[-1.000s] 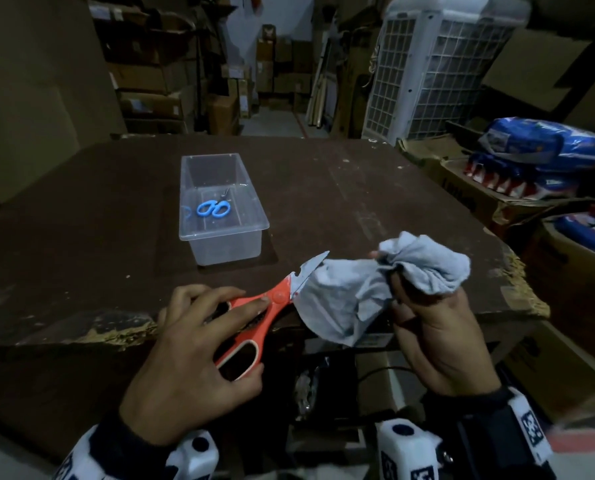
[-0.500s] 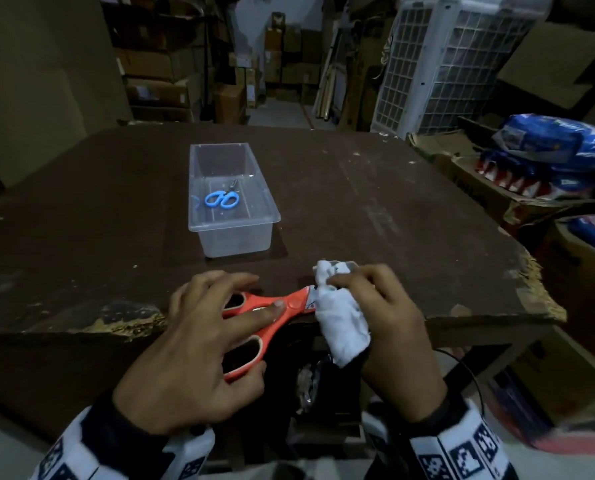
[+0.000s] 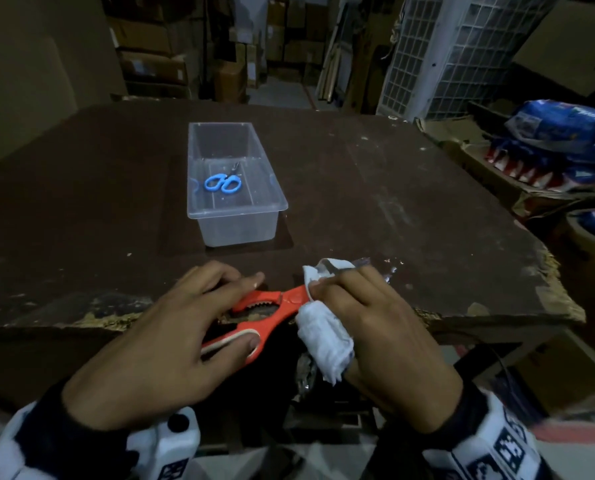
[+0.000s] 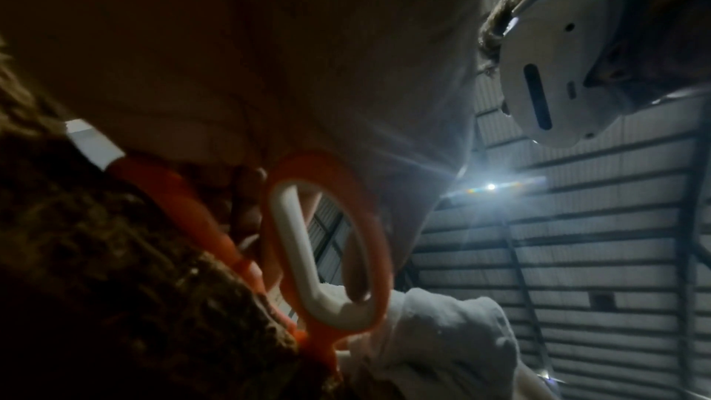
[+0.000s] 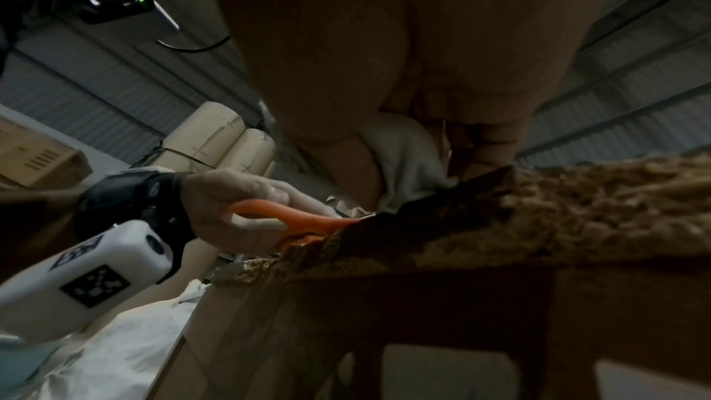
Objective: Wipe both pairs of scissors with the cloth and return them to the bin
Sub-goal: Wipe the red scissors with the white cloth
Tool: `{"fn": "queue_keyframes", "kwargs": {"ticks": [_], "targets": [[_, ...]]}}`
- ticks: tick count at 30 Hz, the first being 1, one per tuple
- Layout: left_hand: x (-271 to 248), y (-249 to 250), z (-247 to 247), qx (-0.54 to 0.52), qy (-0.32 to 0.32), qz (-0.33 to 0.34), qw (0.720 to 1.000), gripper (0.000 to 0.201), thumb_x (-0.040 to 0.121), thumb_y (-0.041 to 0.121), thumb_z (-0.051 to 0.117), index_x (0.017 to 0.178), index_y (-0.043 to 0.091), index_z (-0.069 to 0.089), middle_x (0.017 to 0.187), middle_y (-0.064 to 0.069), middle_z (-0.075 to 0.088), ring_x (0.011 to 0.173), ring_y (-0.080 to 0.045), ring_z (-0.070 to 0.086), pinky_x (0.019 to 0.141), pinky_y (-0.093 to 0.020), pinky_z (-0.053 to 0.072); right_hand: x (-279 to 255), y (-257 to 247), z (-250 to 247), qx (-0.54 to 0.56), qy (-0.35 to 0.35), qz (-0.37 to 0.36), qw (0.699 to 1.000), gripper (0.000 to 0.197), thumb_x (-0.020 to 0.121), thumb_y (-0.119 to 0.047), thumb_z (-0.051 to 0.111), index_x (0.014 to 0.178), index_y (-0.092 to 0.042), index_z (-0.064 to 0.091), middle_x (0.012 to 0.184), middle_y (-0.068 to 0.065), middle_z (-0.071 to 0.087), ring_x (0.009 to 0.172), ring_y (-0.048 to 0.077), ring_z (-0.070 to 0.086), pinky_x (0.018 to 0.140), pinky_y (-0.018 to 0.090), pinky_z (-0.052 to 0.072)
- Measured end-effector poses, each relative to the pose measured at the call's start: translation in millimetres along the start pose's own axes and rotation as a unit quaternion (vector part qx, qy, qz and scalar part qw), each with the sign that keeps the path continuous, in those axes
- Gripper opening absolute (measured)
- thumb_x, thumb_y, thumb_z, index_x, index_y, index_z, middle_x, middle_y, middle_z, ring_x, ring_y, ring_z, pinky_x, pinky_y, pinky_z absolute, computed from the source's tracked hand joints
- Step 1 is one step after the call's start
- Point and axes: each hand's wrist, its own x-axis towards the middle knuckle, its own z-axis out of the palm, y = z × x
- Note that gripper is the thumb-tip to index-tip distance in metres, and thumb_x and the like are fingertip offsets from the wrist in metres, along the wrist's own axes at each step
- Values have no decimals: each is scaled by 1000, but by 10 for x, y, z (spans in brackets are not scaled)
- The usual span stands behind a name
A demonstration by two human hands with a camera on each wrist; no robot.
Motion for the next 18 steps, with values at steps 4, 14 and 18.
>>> {"fn": "queue_keyframes", "kwargs": {"ticks": [4,14,18], "targets": [[18,-3,-75,-11,-14,10,1000,61,89,66,49,142,38,53,125,26,45,121,-1,52,95,-26,46,39,157,-91,4,-10,16,1000,27,79,-25,57,97,-10,71,94,1,64,87,22,56,74,40,50],[26,4,-163,1,-34,10,999,63,78,58,65,137,39,60,123,29,49,117,11,51,94,-1,33,83,445,-397,-18,5,59,998,18,84,-34,52,72,-23,60,78,-7,52,71,6,48,62,17,35],[48,24,-122,-10,-40,-3,999,76,67,62,70,139,41,58,125,26,47,119,7,52,97,-11,39,180,272,-393,97,110,29,989,20,85,-19,68,104,-25,72,97,-2,63,89,2,59,84,8,42]]}}
